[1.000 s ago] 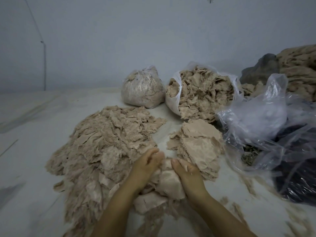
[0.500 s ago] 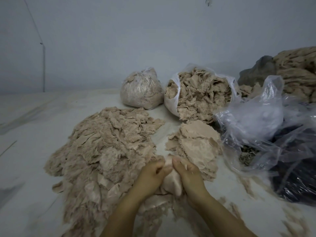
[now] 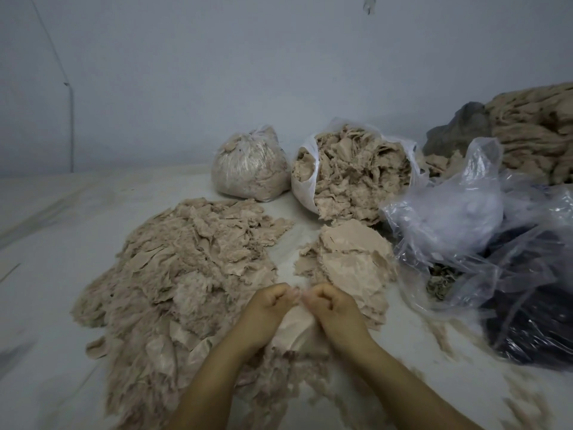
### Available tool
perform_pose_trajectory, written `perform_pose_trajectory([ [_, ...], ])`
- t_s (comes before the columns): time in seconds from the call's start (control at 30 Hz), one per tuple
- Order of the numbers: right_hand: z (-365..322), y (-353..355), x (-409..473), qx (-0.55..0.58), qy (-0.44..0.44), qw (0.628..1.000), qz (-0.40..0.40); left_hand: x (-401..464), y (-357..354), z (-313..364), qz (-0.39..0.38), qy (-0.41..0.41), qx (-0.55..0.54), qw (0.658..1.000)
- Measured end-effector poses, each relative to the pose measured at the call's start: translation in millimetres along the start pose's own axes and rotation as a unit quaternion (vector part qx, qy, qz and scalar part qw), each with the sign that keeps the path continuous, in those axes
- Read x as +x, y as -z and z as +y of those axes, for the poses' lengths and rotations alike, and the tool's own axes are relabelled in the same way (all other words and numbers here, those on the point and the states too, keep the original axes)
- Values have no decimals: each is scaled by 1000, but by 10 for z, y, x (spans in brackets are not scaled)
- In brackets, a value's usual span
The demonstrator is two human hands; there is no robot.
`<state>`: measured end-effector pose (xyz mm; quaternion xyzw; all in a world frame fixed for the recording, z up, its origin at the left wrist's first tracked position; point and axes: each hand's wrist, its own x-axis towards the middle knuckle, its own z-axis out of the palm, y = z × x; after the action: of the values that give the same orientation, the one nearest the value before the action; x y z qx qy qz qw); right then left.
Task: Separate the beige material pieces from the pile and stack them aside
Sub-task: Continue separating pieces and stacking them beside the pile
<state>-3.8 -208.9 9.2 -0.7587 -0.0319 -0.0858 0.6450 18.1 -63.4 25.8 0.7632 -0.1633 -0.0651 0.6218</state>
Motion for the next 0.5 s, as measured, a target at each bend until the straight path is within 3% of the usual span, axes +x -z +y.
perform_pose_trajectory([
  [0.13,-13,26,91,-5,6,992,129,-23,42,-109,21,2,29,999],
  [0.2,-19,30,102,-6,12,993,117,-23,34,-165,35,28,20,999],
  [0.33,-16,-53,43,-52,-52,997,-25,27,-11,-107,80,25,-15,996],
  [0.5,-29,-33,83,36,-30,995,84,-54,-15,-41,-26,39,-1,999],
])
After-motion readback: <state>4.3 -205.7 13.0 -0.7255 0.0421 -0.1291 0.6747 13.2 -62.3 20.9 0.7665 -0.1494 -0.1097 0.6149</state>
